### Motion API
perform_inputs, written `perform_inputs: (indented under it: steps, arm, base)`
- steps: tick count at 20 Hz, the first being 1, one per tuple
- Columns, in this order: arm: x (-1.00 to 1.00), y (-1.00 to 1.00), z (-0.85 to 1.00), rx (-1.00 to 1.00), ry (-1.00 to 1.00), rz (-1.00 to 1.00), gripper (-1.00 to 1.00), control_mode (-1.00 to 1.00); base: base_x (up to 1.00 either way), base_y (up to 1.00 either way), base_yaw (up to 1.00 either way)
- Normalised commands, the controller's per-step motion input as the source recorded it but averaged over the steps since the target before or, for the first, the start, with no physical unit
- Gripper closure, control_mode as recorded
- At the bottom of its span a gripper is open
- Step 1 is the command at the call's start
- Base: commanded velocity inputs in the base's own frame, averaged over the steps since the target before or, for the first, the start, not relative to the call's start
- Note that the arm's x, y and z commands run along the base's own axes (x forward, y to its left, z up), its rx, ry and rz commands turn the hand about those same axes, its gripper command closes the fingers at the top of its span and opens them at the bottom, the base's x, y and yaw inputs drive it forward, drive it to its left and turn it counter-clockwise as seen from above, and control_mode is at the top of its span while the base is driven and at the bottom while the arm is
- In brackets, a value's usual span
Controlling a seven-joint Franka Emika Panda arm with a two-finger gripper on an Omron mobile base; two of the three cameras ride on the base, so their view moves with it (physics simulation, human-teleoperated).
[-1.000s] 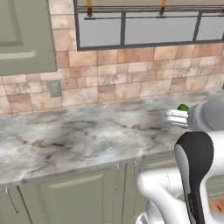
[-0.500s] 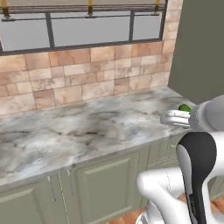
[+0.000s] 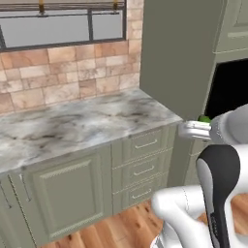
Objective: Place the beer and liquor on the top shelf of the fridge to keep them out of children's reach, and place the avocado on lower shelves for easy access.
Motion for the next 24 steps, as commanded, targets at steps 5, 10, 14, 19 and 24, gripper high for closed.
perform_inputs:
  steps: [5, 10, 14, 19, 24]
  arm:
    - [0.0, 0.0, 0.0, 0.0, 0.0, 0.0, 1.0, 1.0]
    - [0.0, 0.0, 0.0, 0.0, 0.0, 0.0, 1.0, 1.0]
    - [0.0, 0.0, 0.0, 0.0, 0.0, 0.0, 1.0, 1.0]
    - [0.0, 0.0, 0.0, 0.0, 0.0, 0.0, 1.0, 1.0]
    - [0.0, 0.0, 0.0, 0.0, 0.0, 0.0, 1.0, 1.0]
  base:
    - [-0.39, -0.83, -0.13]
    - [0.04, -1.0, -0.18]
    - [0.23, -1.0, -0.17]
    - [0.41, -1.0, -0.2]
    - [0.43, -0.98, -0.52]
